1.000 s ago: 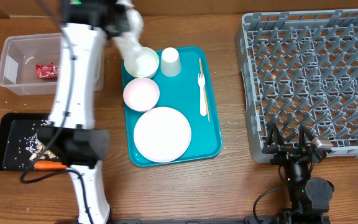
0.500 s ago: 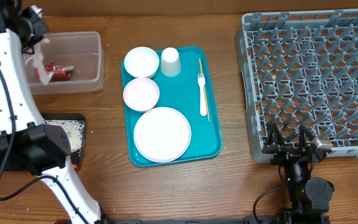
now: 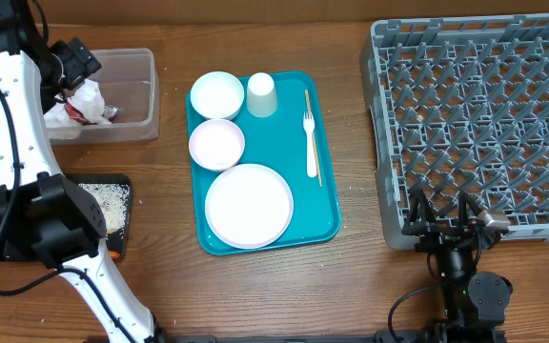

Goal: Sort waste into correct bins and load items into the dishwasher rack

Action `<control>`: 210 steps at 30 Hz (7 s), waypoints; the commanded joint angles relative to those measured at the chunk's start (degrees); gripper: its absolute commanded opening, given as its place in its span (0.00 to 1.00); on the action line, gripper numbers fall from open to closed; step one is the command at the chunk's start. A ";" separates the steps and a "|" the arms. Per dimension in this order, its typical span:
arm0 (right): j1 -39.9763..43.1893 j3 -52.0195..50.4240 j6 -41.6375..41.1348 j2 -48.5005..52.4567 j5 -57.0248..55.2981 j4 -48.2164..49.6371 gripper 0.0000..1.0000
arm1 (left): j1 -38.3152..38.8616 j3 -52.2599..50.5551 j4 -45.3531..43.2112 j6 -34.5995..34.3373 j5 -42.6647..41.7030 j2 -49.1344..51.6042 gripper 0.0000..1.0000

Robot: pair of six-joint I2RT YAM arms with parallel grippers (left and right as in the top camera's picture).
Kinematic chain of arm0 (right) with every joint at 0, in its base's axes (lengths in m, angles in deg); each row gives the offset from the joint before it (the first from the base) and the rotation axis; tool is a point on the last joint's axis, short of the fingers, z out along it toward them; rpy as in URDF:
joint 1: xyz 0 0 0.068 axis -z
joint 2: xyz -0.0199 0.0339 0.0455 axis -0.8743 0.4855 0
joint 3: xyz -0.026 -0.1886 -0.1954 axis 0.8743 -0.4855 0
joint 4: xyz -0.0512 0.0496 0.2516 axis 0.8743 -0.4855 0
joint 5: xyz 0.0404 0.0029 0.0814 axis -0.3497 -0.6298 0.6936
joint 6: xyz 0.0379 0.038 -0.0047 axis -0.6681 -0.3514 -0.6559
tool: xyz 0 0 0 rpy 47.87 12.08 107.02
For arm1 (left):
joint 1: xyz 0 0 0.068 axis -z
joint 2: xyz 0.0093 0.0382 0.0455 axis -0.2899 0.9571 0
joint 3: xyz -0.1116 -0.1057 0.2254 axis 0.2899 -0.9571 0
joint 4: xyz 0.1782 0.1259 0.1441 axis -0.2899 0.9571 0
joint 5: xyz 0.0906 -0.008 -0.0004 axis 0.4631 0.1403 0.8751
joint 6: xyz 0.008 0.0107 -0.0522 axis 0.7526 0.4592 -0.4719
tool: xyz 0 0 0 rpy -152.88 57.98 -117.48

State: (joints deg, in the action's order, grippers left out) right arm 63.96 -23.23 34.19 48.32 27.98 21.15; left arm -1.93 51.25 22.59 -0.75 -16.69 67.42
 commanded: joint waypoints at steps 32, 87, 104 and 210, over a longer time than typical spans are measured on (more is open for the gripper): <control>0.39 -0.59 0.22 -0.39 -0.68 0.20 1.00 | 42.75 -11.50 8.61 -1.68 9.22 -0.04 0.94; 0.39 -0.59 0.22 -0.39 -0.68 0.20 1.00 | 40.87 -9.92 0.35 5.86 17.14 -0.26 1.00; 0.39 -0.59 0.22 -0.39 -0.68 0.20 1.00 | 29.33 -9.27 -3.23 -7.85 27.39 -0.28 1.00; -43.01 63.69 -20.35 104.08 1.01 -32.30 0.56 | 14.29 -9.29 -2.82 -7.89 15.39 -0.26 1.00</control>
State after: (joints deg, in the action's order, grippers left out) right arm 21.65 39.61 16.99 151.97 28.76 -11.61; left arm 12.47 40.71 19.79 -7.27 -1.06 67.53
